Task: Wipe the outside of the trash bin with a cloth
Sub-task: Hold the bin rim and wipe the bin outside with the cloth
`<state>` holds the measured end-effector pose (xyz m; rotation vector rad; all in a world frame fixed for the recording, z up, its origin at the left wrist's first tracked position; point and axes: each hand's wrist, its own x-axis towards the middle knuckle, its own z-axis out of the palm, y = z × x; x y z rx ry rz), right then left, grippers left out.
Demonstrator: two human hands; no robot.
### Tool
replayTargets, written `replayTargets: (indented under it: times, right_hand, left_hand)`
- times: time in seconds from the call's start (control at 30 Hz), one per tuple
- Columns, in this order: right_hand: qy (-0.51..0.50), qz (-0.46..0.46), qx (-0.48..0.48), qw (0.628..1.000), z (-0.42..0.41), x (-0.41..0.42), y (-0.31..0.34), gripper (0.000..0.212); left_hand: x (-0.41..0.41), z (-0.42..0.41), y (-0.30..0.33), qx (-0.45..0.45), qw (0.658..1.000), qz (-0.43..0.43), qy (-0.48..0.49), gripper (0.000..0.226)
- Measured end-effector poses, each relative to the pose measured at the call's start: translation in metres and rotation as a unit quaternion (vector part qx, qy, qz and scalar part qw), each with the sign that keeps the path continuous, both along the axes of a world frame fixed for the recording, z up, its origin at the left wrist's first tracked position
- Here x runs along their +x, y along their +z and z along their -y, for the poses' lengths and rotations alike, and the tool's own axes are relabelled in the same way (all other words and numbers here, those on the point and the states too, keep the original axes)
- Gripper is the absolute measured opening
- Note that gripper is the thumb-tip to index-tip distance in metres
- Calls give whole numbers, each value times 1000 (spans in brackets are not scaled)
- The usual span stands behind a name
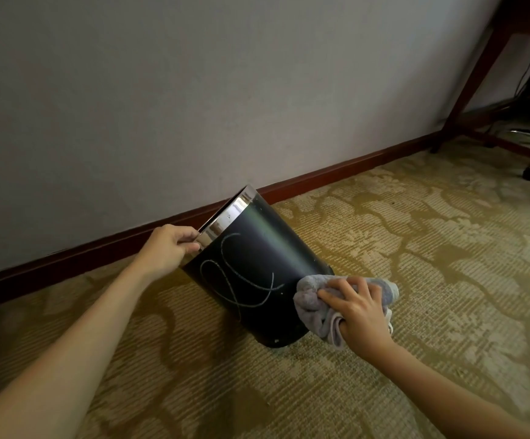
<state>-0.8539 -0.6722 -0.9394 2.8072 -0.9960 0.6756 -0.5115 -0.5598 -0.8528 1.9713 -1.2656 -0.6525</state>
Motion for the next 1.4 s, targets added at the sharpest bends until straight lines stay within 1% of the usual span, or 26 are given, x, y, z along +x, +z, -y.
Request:
replayTargets:
  times: [0.27,0.43,0.5,0.67,0.73,0.83,0.93,1.0,1.1,1.27,1.4]
  right_hand:
    - [-60,63,81,993,1,-10,-1,42]
    - [-40,72,90,993,-5,-15,-5,41]
    - [-49,80,97,991,-7,-13,-7,42]
    - [-69,95,116,986,-6,-7,-7,40]
    - [-70,85,121,986,-7,-6,-10,40]
    - [-66,66,119,989,-11,-8,-15,42]
    - [-76,53,116,989,-9,-12,-17,41]
    - [-91,48,122,987,-9,-15,-19,42]
    - [-116,40,131,984,-10,-22,-22,45]
    - [-145,25,144,978,-12,-25,-23,44]
    - [-149,24,151,977,-12,-21,-18,43]
  left_hand:
    - [-34,29,17,-31,996,82,4,23]
    - [-41,41,33,-28,994,109,9,23]
    - [-41,38,35,-20,993,117,0,22]
    - [-39,34,36,-26,997,76,-11,20]
    - [-31,31,37,-4,998,54,-30,19]
    - [-15,16,38,45,997,29,-59,30]
    - [1,1,35,79,993,32,-81,21]
    - [6,-8,33,89,991,44,-89,20]
    - [6,-16,29,81,992,51,-88,26]
    - [-7,-13,26,48,991,40,-118,35]
    - [-9,-8,25,14,995,38,-88,40]
